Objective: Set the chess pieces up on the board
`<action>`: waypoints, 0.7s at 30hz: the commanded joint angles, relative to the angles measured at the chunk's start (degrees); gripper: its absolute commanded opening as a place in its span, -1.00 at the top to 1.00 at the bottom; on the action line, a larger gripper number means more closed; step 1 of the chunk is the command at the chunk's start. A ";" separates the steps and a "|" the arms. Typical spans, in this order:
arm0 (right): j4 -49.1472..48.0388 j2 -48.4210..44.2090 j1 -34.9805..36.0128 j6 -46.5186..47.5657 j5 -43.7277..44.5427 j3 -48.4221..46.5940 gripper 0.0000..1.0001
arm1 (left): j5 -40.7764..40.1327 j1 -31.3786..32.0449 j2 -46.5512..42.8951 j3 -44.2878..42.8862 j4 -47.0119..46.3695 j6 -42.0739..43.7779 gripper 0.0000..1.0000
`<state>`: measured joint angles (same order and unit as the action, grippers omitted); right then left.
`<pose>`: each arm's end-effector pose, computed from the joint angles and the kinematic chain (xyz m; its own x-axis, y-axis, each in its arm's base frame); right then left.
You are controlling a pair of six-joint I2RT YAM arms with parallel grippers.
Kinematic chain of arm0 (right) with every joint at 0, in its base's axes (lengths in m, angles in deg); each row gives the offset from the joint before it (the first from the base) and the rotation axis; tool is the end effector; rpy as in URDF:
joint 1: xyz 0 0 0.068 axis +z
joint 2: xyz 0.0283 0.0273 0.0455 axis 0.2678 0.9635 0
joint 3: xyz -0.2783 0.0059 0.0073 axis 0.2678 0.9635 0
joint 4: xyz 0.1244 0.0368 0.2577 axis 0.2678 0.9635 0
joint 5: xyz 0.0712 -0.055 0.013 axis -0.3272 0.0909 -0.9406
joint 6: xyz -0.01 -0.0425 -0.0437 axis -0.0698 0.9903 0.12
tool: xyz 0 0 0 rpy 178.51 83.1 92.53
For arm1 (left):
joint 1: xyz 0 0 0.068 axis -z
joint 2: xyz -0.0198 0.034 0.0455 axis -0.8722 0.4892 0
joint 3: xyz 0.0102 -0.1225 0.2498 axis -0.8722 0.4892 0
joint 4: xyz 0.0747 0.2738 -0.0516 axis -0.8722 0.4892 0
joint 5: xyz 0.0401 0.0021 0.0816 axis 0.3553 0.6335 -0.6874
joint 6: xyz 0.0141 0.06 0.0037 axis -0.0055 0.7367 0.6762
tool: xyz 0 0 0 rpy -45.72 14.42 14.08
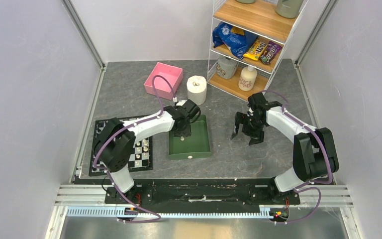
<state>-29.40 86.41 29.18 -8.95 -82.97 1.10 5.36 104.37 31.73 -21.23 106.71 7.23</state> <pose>0.2865 0.0808 0.1678 -0.9700 0.2307 -0.0767 0.1979 0.9326 0.3017 0.2733 -0.2430 0.1665 -0.9067 -0.0220 -0.4212 -0.0116 0.9996 -0.0273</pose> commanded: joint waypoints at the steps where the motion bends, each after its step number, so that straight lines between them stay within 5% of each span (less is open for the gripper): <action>1: 0.03 -0.01 -0.20 0.81 -0.13 -0.21 -0.98 | -0.48 -0.68 -0.43 -1.01 -1.63 0.77 0.18; 21: 0.36 0.02 -0.15 0.92 -0.37 -0.65 -0.98 | 1.01 -1.29 -0.06 1.02 -2.62 0.73 0.35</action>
<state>-29.40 86.41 29.18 -8.93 -82.99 1.10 5.65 103.54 31.92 -20.73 105.92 7.23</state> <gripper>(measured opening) 0.993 0.336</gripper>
